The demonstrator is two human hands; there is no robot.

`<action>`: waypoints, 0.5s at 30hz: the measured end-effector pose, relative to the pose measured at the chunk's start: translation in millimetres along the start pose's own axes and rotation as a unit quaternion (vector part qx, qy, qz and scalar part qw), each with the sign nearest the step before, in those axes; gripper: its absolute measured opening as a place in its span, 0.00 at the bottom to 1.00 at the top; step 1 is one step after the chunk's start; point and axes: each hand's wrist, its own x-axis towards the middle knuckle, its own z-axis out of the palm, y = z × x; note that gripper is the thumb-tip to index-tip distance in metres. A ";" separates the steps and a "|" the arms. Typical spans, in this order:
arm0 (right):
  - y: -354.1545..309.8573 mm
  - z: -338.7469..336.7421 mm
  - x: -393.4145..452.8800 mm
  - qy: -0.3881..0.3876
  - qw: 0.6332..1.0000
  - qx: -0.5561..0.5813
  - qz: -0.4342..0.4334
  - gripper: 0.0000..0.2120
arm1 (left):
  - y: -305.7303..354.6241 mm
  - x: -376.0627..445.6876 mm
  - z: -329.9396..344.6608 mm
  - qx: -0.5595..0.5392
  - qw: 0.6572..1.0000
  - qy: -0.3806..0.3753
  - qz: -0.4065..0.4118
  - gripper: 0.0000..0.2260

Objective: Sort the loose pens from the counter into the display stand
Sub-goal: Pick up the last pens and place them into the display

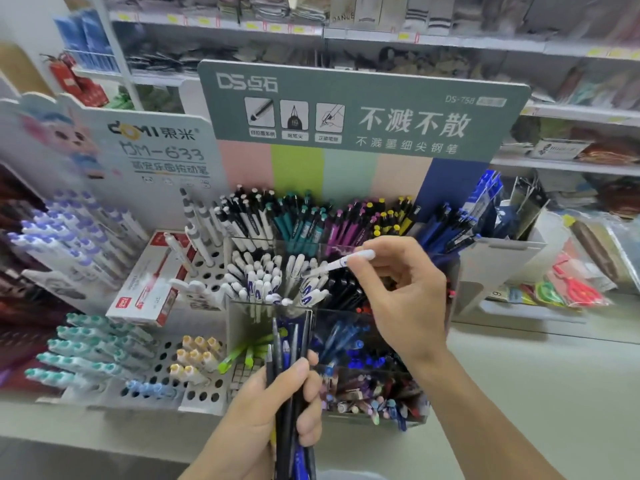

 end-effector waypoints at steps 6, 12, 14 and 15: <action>34.4 41.9 2.8 -0.110 0.951 -0.243 -0.154 0.10 | 3.8 -11.3 -6.9 -0.010 0.998 0.050 0.034 0.34; 27.0 37.9 -4.1 -0.130 0.937 -0.262 -0.191 0.07 | 8.1 -24.8 -6.8 0.004 0.997 0.055 0.051 0.28; 6.7 28.9 -10.6 -0.118 0.962 -0.183 -0.163 0.02 | 7.8 -26.8 -5.3 0.004 0.998 0.045 0.050 0.25; -3.7 24.3 -14.2 -0.138 0.974 -0.138 -0.113 0.02 | 7.3 -27.5 -3.8 0.005 0.998 0.040 0.046 0.24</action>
